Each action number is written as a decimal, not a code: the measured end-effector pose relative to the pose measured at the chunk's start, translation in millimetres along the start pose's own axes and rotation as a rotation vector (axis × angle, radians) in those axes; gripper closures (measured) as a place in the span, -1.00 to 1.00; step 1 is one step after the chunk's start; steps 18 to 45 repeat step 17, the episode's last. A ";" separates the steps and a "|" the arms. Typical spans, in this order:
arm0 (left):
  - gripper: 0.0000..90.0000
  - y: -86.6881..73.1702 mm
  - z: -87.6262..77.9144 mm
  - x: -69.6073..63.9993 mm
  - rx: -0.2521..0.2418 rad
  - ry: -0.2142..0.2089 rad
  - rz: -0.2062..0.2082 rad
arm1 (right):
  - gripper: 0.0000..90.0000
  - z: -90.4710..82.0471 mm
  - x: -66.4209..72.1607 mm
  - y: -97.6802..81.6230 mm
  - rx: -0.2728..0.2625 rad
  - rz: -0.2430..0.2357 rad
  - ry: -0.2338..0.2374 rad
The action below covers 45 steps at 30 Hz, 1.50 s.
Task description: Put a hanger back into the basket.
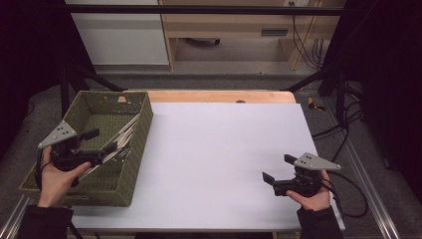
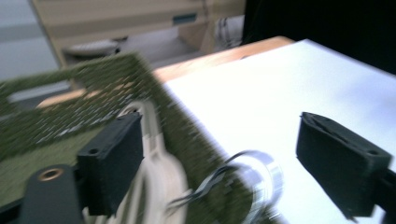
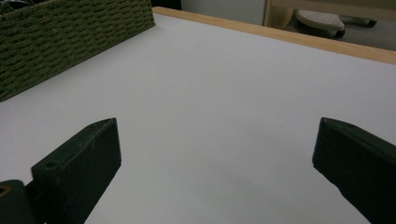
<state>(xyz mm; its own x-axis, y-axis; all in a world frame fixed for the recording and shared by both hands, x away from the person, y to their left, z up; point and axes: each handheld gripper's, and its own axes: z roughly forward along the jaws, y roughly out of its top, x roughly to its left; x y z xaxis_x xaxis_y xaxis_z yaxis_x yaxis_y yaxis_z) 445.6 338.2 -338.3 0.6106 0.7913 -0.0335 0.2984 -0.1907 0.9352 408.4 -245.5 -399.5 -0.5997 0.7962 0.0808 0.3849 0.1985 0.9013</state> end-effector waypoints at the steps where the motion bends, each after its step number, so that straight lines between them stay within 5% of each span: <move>1: -0.74 0.4 1.9 -6.0 -0.009 -0.013 0.000 | -0.96 -0.6 -0.2 0.3 -0.004 -0.002 -0.001; 10: -0.90 -10.6 24.6 -56.8 -0.044 -0.096 0.006 | -0.96 -3.4 -0.3 0.5 -0.015 -0.005 0.006; 14: -0.90 -15.6 35.3 -67.7 -0.003 -0.096 0.033 | -0.96 -5.3 -0.7 0.6 -0.024 -0.004 0.005; 45: -0.89 -15.3 36.3 -71.2 0.003 -0.101 0.038 | -0.96 -7.7 -1.9 0.8 -0.029 -0.006 0.007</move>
